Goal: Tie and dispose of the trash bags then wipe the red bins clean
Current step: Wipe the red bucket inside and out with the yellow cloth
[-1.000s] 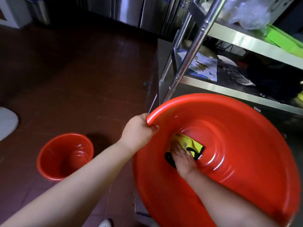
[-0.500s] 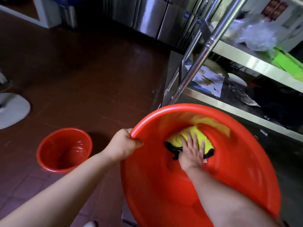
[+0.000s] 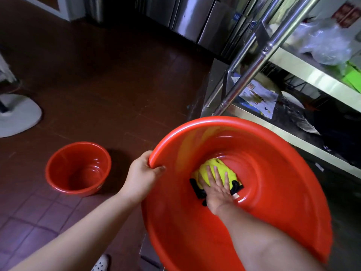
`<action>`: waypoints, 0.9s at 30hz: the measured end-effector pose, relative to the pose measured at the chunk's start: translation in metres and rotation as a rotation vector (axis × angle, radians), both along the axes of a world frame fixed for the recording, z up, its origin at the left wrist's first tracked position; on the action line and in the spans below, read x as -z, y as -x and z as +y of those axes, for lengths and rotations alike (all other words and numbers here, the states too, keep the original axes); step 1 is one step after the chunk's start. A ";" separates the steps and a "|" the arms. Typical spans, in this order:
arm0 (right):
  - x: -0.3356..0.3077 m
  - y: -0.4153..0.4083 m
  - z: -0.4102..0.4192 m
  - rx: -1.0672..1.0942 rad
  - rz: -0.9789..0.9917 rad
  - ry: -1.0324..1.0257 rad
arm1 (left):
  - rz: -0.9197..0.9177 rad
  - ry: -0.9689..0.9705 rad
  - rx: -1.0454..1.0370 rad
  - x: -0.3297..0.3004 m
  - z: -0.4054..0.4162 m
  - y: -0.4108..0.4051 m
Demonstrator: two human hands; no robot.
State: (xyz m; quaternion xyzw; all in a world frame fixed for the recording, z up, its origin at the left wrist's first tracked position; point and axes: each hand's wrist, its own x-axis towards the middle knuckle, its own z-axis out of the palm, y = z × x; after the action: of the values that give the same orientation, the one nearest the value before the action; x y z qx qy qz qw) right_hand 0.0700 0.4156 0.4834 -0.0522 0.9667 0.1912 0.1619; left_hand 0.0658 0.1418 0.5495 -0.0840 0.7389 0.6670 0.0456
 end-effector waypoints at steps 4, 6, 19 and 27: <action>-0.004 -0.014 0.002 -0.083 -0.062 -0.028 | -0.010 0.043 -0.001 0.001 0.000 -0.009; -0.015 -0.013 0.012 -0.128 -0.066 -0.075 | -0.006 0.105 0.015 0.000 0.000 -0.011; -0.015 -0.015 -0.002 0.437 0.167 0.075 | -0.008 0.106 -0.010 -0.008 0.010 -0.006; -0.001 -0.034 -0.025 0.335 0.050 0.136 | -0.016 0.085 0.016 -0.008 0.007 -0.005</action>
State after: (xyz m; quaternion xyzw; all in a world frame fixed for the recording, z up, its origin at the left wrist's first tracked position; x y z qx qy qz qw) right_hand 0.1042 0.3907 0.4844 0.1035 0.9763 0.0968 0.1634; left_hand 0.0709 0.1489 0.5578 -0.0852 0.7669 0.6338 0.0533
